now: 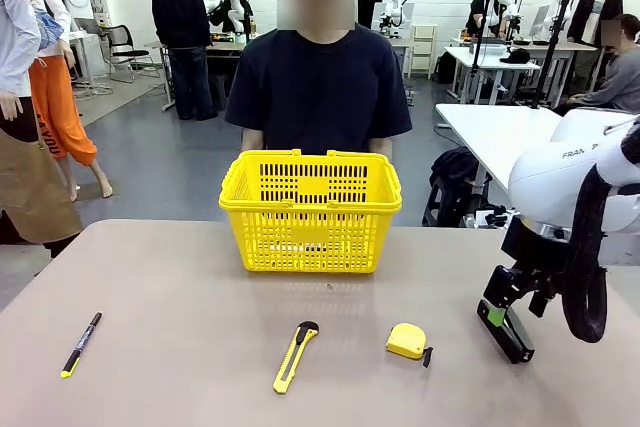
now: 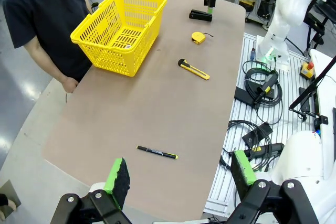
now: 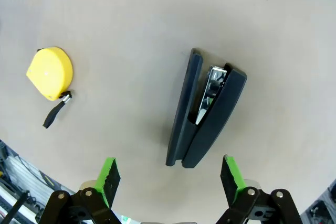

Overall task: Place the items the person wants into the basket.
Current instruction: Pick up the item the person points to and place it in the Market Basket.

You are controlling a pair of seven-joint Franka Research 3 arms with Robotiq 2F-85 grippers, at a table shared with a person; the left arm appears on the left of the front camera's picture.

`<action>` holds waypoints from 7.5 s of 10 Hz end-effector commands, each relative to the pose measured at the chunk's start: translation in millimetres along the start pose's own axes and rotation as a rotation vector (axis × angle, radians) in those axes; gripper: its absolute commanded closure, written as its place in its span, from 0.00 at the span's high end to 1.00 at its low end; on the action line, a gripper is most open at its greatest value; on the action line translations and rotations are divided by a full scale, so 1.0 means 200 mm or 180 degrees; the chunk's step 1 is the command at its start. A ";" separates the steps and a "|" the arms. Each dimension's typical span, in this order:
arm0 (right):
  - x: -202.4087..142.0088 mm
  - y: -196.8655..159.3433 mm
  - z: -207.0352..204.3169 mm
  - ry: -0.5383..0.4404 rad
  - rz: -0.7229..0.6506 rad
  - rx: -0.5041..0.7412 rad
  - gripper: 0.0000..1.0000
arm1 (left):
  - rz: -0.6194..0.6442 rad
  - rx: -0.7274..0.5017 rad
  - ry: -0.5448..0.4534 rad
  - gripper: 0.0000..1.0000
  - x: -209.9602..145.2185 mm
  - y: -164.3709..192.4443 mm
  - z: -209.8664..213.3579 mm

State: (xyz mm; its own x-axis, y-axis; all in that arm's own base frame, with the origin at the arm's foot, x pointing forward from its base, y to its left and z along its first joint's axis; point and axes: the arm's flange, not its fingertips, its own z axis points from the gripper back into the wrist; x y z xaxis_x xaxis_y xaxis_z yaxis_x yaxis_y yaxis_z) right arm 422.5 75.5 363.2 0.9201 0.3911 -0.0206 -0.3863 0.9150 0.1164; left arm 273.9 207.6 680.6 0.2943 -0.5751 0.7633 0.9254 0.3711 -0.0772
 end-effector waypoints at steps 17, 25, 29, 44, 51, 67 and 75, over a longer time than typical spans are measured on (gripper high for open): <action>0.14 -0.10 -0.26 0.0243 0.0030 -0.0234 0.00 | -0.0086 -0.0019 -0.0047 1.00 0.00 0.00 0.01; -0.13 0.20 0.55 -0.0118 -0.0271 -0.0127 0.24 | -0.0086 -0.0019 -0.0047 1.00 0.00 0.00 0.01; -0.21 0.31 0.99 -0.0377 -0.0539 -0.0060 0.24 | -0.0086 -0.0019 -0.0047 1.00 0.00 0.00 0.01; 0.84 0.84 1.32 -0.0004 0.1916 -0.0778 0.42 | -0.0086 -0.0019 -0.0047 1.00 0.00 0.00 0.01; 1.24 1.15 1.00 -0.0587 0.3182 -0.0573 0.42 | -0.0086 -0.0019 -0.0047 1.00 0.00 0.00 0.01; 1.55 1.10 0.64 -0.0696 0.3564 -0.0482 0.42 | -0.0086 -0.0019 -0.0047 1.00 0.00 0.00 0.01; 1.66 1.08 0.45 -0.0270 0.3718 -0.0221 0.42 | -0.0086 -0.0019 -0.0047 1.00 0.00 0.00 0.01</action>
State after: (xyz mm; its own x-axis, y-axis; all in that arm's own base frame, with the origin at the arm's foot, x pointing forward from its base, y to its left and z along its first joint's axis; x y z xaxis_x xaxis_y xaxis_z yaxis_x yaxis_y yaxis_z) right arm 636.7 384.2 455.0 0.0351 0.9913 0.1272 -0.9982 0.0409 -0.0432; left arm 273.9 207.1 681.2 0.2944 -0.5762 0.7624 0.9256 0.3704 -0.0775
